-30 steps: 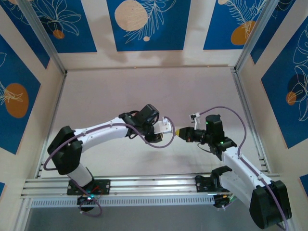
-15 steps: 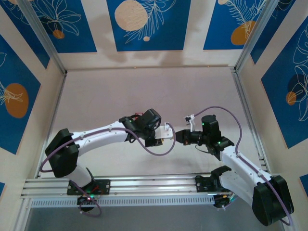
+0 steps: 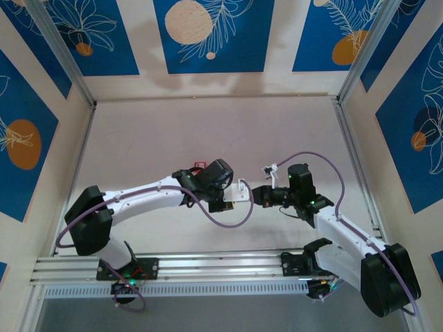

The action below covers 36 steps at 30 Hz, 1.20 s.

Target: Unlock with the key

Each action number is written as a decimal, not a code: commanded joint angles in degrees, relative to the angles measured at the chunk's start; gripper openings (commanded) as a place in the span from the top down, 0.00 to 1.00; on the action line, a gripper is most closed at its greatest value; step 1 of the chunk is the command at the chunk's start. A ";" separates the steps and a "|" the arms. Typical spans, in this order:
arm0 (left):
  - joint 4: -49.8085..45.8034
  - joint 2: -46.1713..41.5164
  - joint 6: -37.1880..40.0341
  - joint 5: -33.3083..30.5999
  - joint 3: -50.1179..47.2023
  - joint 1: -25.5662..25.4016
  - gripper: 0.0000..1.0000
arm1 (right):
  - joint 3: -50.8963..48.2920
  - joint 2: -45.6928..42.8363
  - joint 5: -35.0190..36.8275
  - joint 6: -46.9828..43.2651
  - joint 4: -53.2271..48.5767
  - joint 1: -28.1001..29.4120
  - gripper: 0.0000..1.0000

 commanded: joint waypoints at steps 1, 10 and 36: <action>-0.02 -1.09 1.50 -0.70 -0.34 -0.82 0.71 | 1.31 0.68 -2.38 1.26 1.79 0.39 1.00; -0.12 -0.83 1.68 -1.53 -0.18 -0.95 0.71 | 1.19 2.45 -3.40 2.12 3.20 0.87 1.00; 0.27 -0.83 1.90 -2.25 -0.22 -1.59 0.72 | 1.70 5.27 -3.13 2.37 4.36 1.82 1.00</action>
